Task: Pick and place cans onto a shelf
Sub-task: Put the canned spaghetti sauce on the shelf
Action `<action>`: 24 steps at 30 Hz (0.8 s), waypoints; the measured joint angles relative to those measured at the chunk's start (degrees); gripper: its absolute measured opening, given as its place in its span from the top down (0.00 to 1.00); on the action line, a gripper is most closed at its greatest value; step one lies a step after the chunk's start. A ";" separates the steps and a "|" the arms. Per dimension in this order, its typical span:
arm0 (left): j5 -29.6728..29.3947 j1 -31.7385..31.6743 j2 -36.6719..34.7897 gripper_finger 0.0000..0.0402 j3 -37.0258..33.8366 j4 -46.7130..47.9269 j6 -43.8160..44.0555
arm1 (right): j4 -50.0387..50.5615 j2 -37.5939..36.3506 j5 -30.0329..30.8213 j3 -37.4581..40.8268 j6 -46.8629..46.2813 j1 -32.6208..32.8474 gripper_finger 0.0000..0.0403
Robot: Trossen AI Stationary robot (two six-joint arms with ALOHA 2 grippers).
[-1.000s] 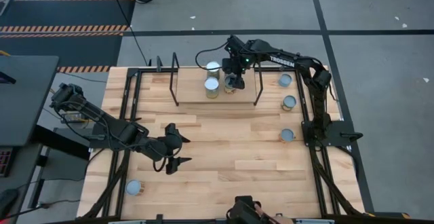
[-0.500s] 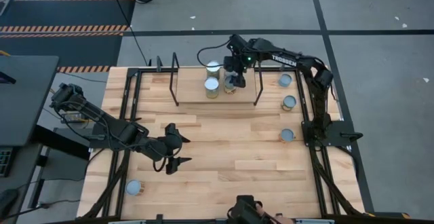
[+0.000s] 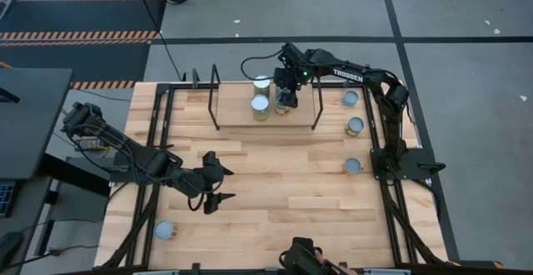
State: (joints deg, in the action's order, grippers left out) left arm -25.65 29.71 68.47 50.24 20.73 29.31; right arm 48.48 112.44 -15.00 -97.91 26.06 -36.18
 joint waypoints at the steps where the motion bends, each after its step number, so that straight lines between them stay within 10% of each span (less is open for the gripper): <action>1: 0.00 0.01 0.00 0.15 0.00 0.00 -0.01 | 0.07 0.00 0.01 0.00 0.03 0.00 0.26; 24: 0.00 0.00 0.00 0.15 0.00 0.00 0.01 | 0.60 -2.89 1.12 -0.55 1.09 1.12 0.26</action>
State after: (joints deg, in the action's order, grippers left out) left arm -25.65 29.71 68.47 50.24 20.73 29.32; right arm 49.08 109.55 -13.88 -98.45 27.15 -35.06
